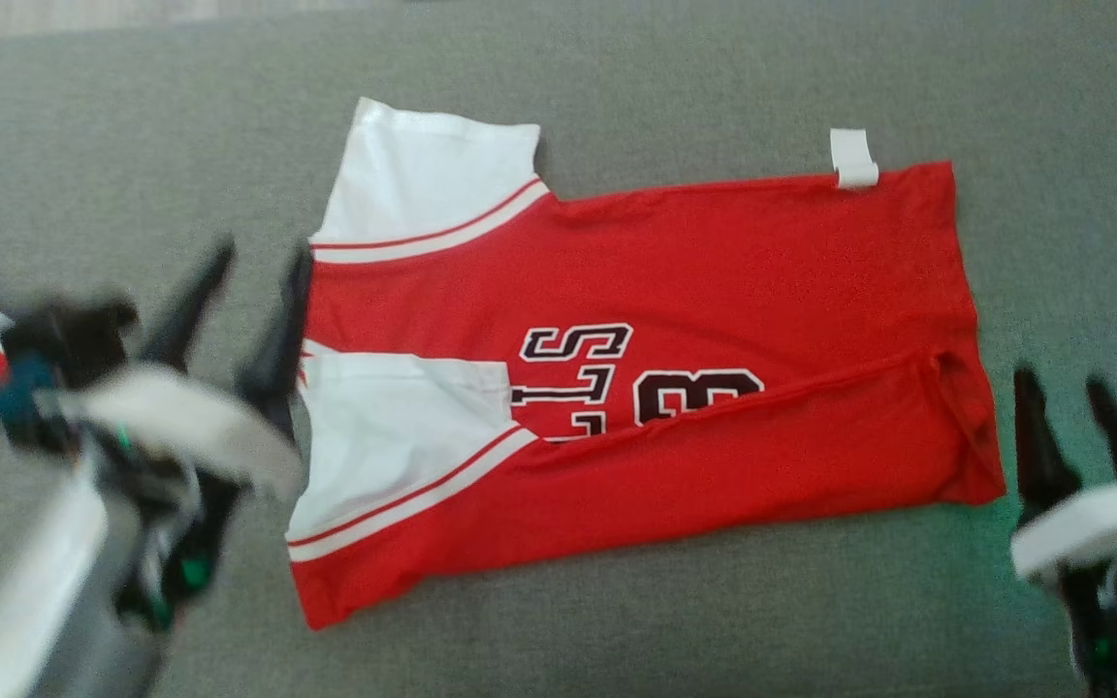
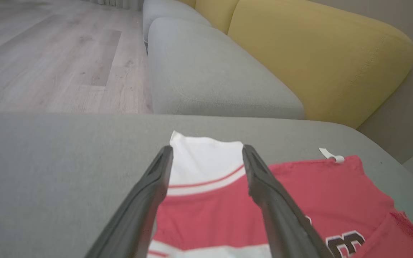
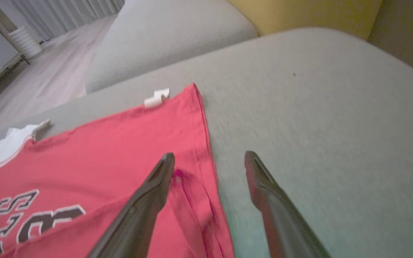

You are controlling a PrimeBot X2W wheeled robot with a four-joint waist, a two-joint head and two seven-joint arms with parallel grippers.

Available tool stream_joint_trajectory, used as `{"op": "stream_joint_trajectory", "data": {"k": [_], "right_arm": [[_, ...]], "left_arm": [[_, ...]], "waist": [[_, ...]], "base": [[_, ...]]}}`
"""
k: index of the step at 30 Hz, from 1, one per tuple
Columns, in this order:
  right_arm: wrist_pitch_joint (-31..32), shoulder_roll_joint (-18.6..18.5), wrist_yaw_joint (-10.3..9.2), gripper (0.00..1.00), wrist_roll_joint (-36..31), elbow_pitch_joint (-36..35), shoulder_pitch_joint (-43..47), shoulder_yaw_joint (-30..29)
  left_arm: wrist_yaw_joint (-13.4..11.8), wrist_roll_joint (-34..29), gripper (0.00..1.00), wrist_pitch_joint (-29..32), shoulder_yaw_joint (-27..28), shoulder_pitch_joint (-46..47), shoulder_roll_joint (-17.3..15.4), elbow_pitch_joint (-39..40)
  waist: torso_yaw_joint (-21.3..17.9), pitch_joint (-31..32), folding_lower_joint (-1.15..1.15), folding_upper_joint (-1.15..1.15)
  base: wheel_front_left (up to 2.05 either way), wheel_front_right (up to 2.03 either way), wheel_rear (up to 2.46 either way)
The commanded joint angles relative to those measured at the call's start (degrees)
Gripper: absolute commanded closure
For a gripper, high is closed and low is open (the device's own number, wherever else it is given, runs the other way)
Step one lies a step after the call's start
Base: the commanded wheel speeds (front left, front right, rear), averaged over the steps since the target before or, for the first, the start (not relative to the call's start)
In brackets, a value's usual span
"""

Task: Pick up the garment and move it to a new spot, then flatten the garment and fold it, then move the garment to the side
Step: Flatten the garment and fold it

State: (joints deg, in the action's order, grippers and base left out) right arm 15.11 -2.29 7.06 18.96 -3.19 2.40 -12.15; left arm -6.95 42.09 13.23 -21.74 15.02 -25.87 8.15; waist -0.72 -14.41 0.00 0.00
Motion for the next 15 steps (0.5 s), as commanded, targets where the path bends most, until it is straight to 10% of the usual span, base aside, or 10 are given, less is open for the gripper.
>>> {"op": "stream_joint_trajectory", "data": {"k": [1, 15], "right_arm": [[-0.2, -0.6, 0.43, 0.00, -0.9, -3.1, -4.0, 1.4], [2.3, -0.6, 0.43, 0.00, -5.7, -3.7, -24.9, 11.8]], "left_arm": [[0.6, -0.6, 0.00, 1.1, 3.1, 5.3, -2.3, 1.5], [7.4, -5.0, 0.00, 21.1, -2.8, 36.1, -8.1, -18.1]], "waist": [[-1.0, -1.7, 0.00, 0.00], [-8.1, -15.9, 0.00, 0.00]], "base": [[0.00, 0.00, 0.00], [0.00, 0.00, 0.00]]}}
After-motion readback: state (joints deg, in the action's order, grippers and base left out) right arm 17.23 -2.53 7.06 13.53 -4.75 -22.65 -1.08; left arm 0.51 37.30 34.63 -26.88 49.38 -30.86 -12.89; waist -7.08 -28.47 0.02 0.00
